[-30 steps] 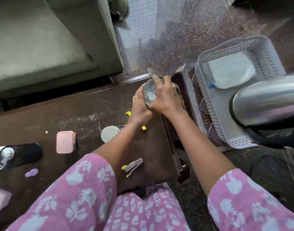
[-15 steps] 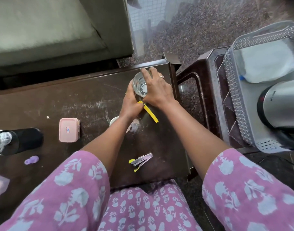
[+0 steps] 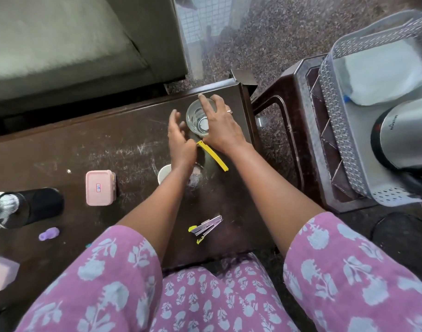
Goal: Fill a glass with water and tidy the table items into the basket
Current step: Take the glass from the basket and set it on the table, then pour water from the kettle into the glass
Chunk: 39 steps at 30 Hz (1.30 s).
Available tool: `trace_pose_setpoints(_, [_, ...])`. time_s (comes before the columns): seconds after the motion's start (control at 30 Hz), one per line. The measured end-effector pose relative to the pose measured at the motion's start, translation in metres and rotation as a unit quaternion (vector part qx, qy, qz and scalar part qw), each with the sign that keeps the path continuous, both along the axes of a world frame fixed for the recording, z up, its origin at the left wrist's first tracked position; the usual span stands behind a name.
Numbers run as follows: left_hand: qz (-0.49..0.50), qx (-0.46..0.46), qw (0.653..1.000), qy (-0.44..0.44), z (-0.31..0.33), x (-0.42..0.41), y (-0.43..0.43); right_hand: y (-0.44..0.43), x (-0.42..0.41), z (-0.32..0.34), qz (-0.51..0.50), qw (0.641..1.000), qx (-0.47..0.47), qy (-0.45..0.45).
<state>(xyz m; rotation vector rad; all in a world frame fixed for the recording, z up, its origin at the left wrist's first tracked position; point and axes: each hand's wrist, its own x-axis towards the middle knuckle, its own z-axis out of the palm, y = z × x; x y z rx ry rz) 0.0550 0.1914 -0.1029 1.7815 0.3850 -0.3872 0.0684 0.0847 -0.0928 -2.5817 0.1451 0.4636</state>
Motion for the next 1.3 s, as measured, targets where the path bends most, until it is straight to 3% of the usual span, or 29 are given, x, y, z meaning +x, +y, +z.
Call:
trace_pose_setpoints(0.1, [0.082, 0.028, 0.992, -0.094, 0.016, -0.008, -0.014, -0.007, -0.010, 0.005, -0.033, 0.999, 0.026, 0.000])
trace_pose_setpoints(0.2, [0.037, 0.068, 0.976, -0.203, 0.025, -0.016, -0.038, -0.025, -0.029, 0.021, -0.088, 0.994, 0.054, -0.038])
trace_pose_setpoints(0.27, [0.005, 0.076, 0.968, -0.238, 0.034, -0.023, -0.062, -0.041, -0.048, 0.035, -0.175, 0.974, 0.073, -0.121])
trace_pose_setpoints(0.47, [-0.117, 0.022, 0.963, -0.241, 0.054, -0.045, -0.147, -0.094, -0.105, 0.068, -0.402, 0.853, 0.012, -0.333])
trace_pose_setpoints(0.6, [-0.272, -0.020, 0.931, -0.241, 0.078, -0.066, -0.213, -0.134, -0.136, 0.090, -0.468, 0.778, -0.067, -0.413])
trace_pose_setpoints(0.7, [-0.364, -0.045, 0.903, -0.225, 0.090, -0.079, -0.254, -0.166, -0.159, 0.106, -0.515, 0.700, -0.160, -0.468])
trace_pose_setpoints(0.8, [-0.408, -0.023, 0.885, -0.222, 0.090, -0.085, -0.285, -0.198, -0.180, 0.111, -0.581, 0.627, -0.248, -0.456])
trace_pose_setpoints(0.9, [-0.436, 0.007, 0.874, -0.214, 0.082, -0.086, -0.308, -0.220, -0.194, 0.104, -0.647, 0.614, -0.223, -0.393])
trace_pose_setpoints(0.97, [-0.464, 0.010, 0.860, -0.213, 0.077, -0.085, -0.319, -0.228, -0.198, 0.098, -0.667, 0.615, -0.135, -0.398])
trace_pose_setpoints(1.07, [-0.496, -0.005, 0.841, -0.219, 0.069, -0.084, -0.328, -0.240, -0.201, 0.093, -0.696, 0.587, -0.033, -0.412])
trace_pose_setpoints(1.3, [-0.494, -0.057, 0.844, -0.200, 0.051, -0.085, -0.328, -0.250, -0.206, 0.081, -0.694, 0.553, -0.019, -0.460])
